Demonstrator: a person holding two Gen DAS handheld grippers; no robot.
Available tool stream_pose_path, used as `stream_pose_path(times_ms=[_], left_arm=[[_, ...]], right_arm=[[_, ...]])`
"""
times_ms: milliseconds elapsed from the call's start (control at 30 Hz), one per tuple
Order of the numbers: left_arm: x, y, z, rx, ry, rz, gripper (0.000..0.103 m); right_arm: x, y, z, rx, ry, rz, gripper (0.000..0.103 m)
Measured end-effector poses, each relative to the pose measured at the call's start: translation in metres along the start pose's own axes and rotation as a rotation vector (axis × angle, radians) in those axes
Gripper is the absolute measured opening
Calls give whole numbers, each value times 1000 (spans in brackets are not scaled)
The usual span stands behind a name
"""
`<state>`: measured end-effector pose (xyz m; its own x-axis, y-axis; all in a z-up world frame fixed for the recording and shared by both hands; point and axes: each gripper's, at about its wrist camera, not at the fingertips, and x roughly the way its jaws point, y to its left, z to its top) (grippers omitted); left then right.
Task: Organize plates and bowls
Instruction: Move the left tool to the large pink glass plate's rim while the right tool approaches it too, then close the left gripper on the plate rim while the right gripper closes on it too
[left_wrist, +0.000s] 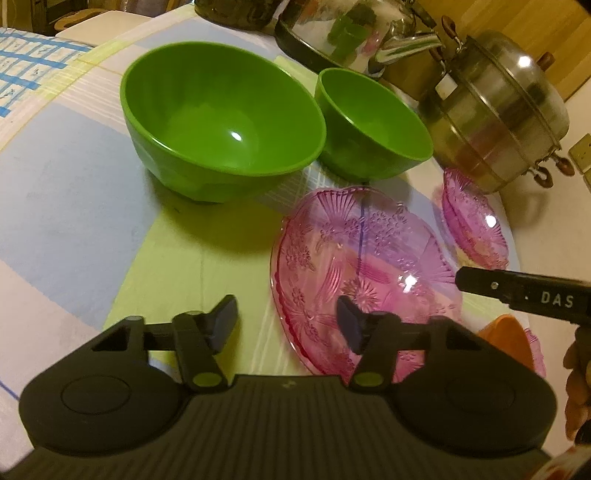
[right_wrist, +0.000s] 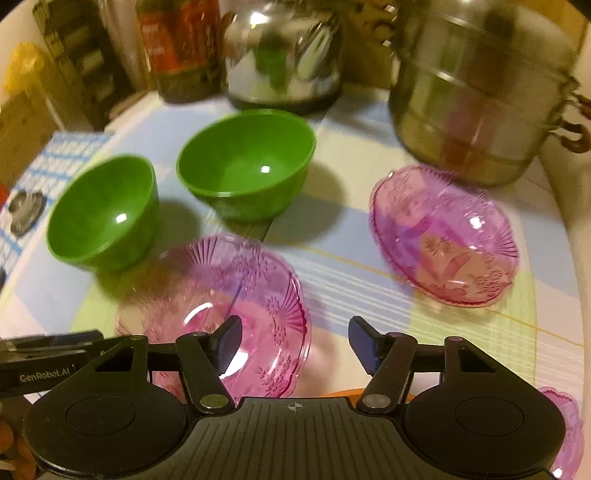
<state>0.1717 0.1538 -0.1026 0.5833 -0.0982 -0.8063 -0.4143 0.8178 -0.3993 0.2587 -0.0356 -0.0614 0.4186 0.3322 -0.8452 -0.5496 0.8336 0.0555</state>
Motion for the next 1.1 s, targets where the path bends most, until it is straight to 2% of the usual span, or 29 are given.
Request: stream_pose_path(times_ms=[133, 400, 533, 600, 833, 1100], left_arm=[[8, 2, -2, 12, 12, 2, 40], [9, 4, -2, 22, 9, -3, 21], [9, 4, -1, 20, 5, -4, 16], [9, 3, -1, 20, 8, -7, 13], [9, 2, -1, 31, 5, 5, 12], [2, 3, -3, 29, 11, -4, 12]], right_arm=[[16, 1, 2, -23, 48, 0, 59], [31, 4, 5, -40, 90, -4, 38], [33, 6, 3, -50, 99, -11, 35], [34, 7, 3, -53, 100, -14, 30], [35, 5, 3, -55, 100, -35, 10], [28, 6, 0, -49, 86, -41, 9]])
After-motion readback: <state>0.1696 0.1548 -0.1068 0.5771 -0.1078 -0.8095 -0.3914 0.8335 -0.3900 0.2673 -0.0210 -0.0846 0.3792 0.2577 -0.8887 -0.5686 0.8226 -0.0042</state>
